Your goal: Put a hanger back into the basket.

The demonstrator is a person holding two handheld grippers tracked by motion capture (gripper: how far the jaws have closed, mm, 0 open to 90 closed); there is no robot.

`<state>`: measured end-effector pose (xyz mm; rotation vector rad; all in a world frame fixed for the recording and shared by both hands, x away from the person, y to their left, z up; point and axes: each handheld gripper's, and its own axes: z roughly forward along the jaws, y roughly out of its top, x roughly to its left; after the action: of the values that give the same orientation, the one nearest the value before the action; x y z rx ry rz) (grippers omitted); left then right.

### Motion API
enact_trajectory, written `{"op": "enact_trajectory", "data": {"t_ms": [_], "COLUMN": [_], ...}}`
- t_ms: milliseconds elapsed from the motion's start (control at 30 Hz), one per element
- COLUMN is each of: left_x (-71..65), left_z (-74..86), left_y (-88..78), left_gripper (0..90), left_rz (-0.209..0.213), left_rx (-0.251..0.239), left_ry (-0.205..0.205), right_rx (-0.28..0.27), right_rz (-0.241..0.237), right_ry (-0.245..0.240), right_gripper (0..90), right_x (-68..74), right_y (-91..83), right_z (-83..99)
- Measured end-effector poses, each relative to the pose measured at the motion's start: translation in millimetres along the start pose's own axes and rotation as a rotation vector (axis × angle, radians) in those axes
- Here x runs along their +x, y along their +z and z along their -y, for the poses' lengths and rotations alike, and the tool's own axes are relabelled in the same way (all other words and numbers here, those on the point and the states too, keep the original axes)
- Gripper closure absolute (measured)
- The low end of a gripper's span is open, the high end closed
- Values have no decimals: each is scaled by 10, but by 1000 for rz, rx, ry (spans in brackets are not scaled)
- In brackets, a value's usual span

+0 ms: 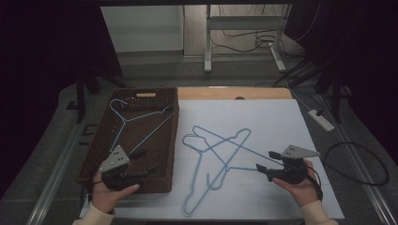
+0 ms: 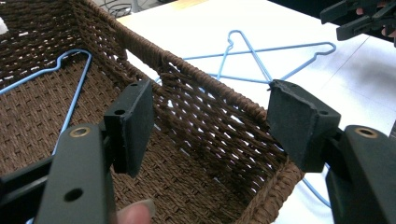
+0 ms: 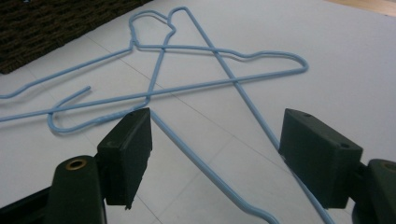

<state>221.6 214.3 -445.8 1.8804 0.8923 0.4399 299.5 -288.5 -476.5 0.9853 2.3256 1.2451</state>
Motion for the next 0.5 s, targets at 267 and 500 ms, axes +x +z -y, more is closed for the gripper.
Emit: {"op": "enact_trajectory", "data": {"t_ms": [267, 500], "left_x": [-46, -57], "left_z": [-5, -1], "left_y": [26, 31], "left_gripper": [331, 332], "left_rz": [8, 8], "left_rx": [10, 15], "left_ry": [6, 10], "right_rx": [28, 54], "right_rz": [-21, -32], "right_ry": [-31, -40], "right_gripper": [269, 297], "right_x": [78, 87], "right_y": [151, 321], "right_z": [-179, -293]}}
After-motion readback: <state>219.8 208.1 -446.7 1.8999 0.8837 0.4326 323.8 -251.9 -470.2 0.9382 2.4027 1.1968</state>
